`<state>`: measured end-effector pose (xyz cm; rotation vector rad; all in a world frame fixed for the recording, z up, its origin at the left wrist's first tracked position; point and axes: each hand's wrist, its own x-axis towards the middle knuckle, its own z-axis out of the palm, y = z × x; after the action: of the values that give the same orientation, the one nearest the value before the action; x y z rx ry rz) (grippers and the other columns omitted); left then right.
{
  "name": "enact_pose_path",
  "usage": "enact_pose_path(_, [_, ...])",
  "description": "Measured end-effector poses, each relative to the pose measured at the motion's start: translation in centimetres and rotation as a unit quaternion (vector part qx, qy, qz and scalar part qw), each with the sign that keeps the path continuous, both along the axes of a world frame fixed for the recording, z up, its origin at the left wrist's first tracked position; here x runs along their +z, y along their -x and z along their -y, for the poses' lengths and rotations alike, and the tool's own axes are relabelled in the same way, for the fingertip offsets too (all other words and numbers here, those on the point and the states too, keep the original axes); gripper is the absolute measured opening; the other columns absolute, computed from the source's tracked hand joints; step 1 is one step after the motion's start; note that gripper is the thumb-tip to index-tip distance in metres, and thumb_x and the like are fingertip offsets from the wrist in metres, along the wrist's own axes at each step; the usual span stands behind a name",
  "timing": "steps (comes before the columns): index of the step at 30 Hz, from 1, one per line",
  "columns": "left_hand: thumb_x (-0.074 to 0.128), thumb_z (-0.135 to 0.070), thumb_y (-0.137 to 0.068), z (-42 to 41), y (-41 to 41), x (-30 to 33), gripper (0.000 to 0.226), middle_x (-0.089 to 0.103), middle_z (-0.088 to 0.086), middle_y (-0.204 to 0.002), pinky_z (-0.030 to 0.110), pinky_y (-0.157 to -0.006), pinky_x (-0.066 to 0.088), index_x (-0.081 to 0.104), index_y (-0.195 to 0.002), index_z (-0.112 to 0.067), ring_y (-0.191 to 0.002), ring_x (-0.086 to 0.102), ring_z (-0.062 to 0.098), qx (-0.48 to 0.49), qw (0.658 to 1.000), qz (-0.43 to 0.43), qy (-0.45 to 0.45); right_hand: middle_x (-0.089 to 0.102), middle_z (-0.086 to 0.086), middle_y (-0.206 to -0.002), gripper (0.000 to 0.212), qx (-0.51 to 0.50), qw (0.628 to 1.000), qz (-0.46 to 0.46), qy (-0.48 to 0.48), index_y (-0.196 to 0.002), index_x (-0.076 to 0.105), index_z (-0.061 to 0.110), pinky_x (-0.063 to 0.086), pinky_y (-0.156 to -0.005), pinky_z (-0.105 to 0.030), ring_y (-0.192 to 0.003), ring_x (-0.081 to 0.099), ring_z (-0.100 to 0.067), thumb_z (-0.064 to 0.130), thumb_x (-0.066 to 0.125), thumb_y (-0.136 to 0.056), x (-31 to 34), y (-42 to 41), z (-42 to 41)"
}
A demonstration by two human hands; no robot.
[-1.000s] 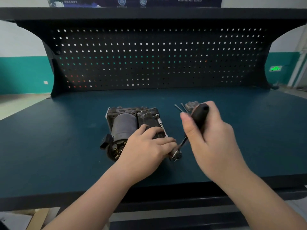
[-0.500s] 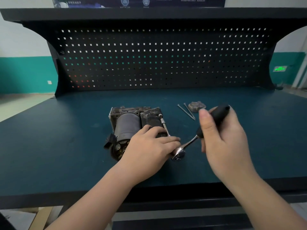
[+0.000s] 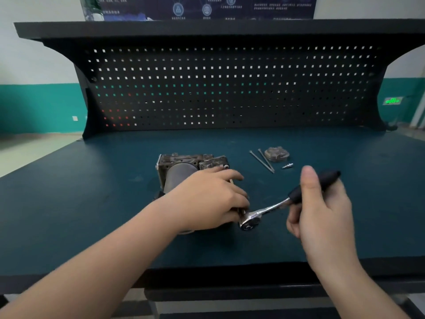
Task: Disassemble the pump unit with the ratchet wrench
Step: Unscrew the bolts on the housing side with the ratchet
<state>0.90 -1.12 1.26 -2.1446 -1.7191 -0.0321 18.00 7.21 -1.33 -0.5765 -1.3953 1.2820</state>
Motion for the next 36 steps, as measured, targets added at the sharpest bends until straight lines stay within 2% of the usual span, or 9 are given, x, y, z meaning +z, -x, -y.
enact_pose_path(3, [0.044, -0.031, -0.1, -0.4, 0.3, -0.5, 0.029, 0.059, -0.01, -0.13, 0.032, -0.111, 0.023, 0.061, -0.122, -0.021, -0.137, 0.035, 0.013, 0.009, 0.999, 0.014, 0.047, 0.05, -0.001, -0.044, 0.029, -0.019, 0.996, 0.062, -0.066, -0.072, 0.047, 0.034, 0.033, -0.034, -0.019, -0.031, 0.044, -0.01, 0.058, 0.05, -0.088, 0.9, 0.1, 0.4])
enact_pose_path(8, [0.046, -0.021, -0.094, 0.0, 0.1, -0.5, 0.03, 0.067, 0.006, -0.117, 0.044, -0.107, 0.031, 0.067, -0.11, -0.006, -0.125, 0.052, 0.021, -0.022, 0.997, 0.079, 0.008, 0.035, 0.001, -0.038, 0.031, 0.073, 0.921, -0.109, 0.366, -0.07, 0.04, 0.013, 0.02, -0.029, -0.012, -0.025, 0.024, -0.007, 0.028, 0.048, -0.096, -1.2, -0.1, 0.1])
enact_pose_path(10, [0.049, -0.016, -0.09, 0.0, 0.0, -0.3, 0.029, 0.07, 0.011, -0.109, 0.048, -0.105, 0.036, 0.069, -0.105, -0.002, -0.117, 0.06, 0.026, -0.033, 0.996, 0.087, -0.015, 0.036, 0.001, -0.038, 0.028, 0.096, 0.891, -0.124, 0.426, -0.073, 0.042, 0.013, 0.021, -0.028, -0.011, -0.025, 0.025, -0.005, 0.027, 0.047, -0.096, -1.3, -0.4, 0.0])
enact_pose_path(15, [0.056, -0.014, -0.095, 0.1, 0.3, -0.4, 0.029, 0.064, 0.004, -0.126, 0.046, -0.119, 0.016, 0.064, -0.123, -0.01, -0.133, 0.046, 0.021, -0.05, 0.992, 0.113, 0.042, 0.046, 0.003, -0.041, 0.033, 0.06, 0.996, 0.051, 0.047, -0.076, 0.046, 0.015, 0.029, -0.031, -0.02, -0.031, 0.039, -0.008, 0.043, 0.051, -0.092, 2.1, -0.5, 0.3])
enact_pose_path(19, [0.06, -0.006, -0.088, 0.0, 0.4, -0.4, 0.017, 0.072, 0.008, -0.109, 0.041, -0.114, 0.03, 0.073, -0.099, -0.001, -0.118, 0.06, 0.026, -0.086, 0.99, 0.111, 0.016, 0.053, -0.004, -0.051, 0.041, -0.006, 0.963, 0.192, -0.187, -0.08, 0.051, 0.018, 0.037, -0.042, -0.02, -0.043, 0.048, -0.008, 0.057, 0.047, -0.09, 3.4, 0.2, 0.3])
enact_pose_path(23, [0.059, -0.005, -0.085, 0.0, 0.0, -0.6, 0.016, 0.073, 0.011, -0.094, 0.04, -0.086, 0.052, 0.072, -0.093, 0.0, -0.095, 0.068, 0.028, -0.095, 0.991, 0.092, -0.018, 0.042, 0.003, -0.043, 0.036, 0.016, 0.998, -0.014, 0.064, -0.074, 0.045, 0.017, 0.027, -0.035, -0.02, -0.031, 0.034, -0.01, 0.047, 0.05, -0.095, 0.6, 0.1, 0.4])
enact_pose_path(28, [0.063, -0.008, -0.089, -0.1, 0.3, -0.7, 0.019, 0.072, 0.011, -0.102, 0.042, -0.088, 0.051, 0.07, -0.105, -0.002, -0.1, 0.065, 0.028, -0.113, 0.988, 0.103, -0.021, 0.035, 0.001, -0.04, 0.033, 0.07, 0.913, -0.123, 0.384, -0.075, 0.042, 0.014, 0.018, -0.03, -0.013, -0.027, 0.023, -0.007, 0.037, 0.045, -0.1, -2.0, 0.1, 0.0])
enact_pose_path(32, [0.062, -0.013, -0.09, 0.1, 0.2, -0.3, 0.023, 0.072, 0.009, -0.107, 0.039, -0.09, 0.047, 0.07, -0.11, -0.004, -0.101, 0.065, 0.028, -0.147, 0.984, 0.096, -0.002, 0.048, 0.005, -0.047, 0.026, 0.002, 0.999, 0.045, 0.006, -0.081, 0.045, 0.026, 0.033, -0.038, -0.02, -0.036, 0.042, -0.007, 0.047, 0.048, -0.096, 0.4, -0.4, -0.2])
enact_pose_path(36, [0.052, -0.02, -0.093, 0.1, 0.0, -0.3, 0.028, 0.073, 0.011, -0.093, 0.04, -0.078, 0.053, 0.072, -0.095, 0.0, -0.09, 0.068, 0.028, -0.147, 0.985, 0.085, -0.006, 0.059, 0.014, -0.064, 0.019, -0.038, 0.962, 0.129, -0.237, -0.093, 0.041, 0.038, 0.039, -0.048, -0.013, -0.051, 0.056, -0.008, 0.054, 0.05, -0.089, 1.2, -0.1, 0.6])
